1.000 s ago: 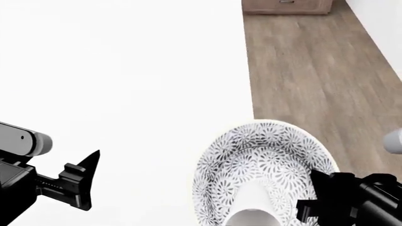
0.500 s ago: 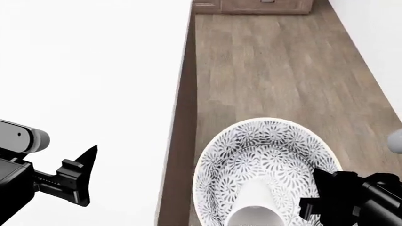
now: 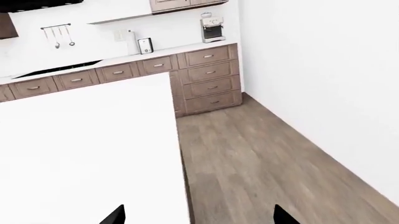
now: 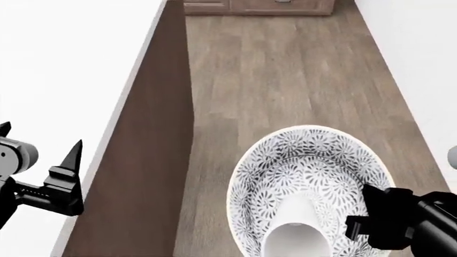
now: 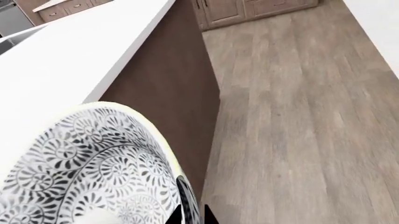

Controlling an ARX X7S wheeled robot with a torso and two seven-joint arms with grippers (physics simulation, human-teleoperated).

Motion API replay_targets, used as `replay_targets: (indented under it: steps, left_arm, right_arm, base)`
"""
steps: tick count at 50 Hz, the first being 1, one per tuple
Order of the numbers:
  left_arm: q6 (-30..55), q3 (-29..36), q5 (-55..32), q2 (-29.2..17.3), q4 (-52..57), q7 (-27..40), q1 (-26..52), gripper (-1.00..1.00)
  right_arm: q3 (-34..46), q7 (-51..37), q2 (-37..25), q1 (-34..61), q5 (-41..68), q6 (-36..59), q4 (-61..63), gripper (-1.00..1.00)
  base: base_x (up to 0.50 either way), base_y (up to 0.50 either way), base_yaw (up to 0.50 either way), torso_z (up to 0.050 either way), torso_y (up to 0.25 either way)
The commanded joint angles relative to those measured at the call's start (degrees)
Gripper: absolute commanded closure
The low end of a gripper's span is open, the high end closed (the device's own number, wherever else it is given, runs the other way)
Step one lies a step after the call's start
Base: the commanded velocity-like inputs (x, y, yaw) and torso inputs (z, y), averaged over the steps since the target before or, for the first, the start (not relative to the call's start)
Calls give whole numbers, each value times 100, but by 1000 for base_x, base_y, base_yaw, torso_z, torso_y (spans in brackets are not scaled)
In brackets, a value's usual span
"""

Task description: Place the cup inside the bowl on the dining table and move the bowl to any counter.

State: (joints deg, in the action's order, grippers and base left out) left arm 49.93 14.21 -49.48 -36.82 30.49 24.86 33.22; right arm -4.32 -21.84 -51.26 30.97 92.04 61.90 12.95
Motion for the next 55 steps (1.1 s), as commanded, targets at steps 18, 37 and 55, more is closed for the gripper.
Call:
replay_targets:
  steps: [18, 37, 55]
  left_arm:
    - [-154, -78, 43, -118, 29, 13, -180, -100]
    - [-194, 28, 97, -26, -103, -10, -132, -100]
    - [-236, 24, 95, -54, -86, 4, -193, -100]
  right_arm:
    - [-38, 11, 43, -15, -85, -168, -38, 100]
    - [58, -164, 54, 160, -98, -171, -119, 100]
    - [186, -92, 70, 221, -200, -166, -166, 100]
  base:
    - [9, -176, 0, 0, 1]
    - [89, -32, 0, 0, 1]
    - [466, -262, 0, 0, 1]
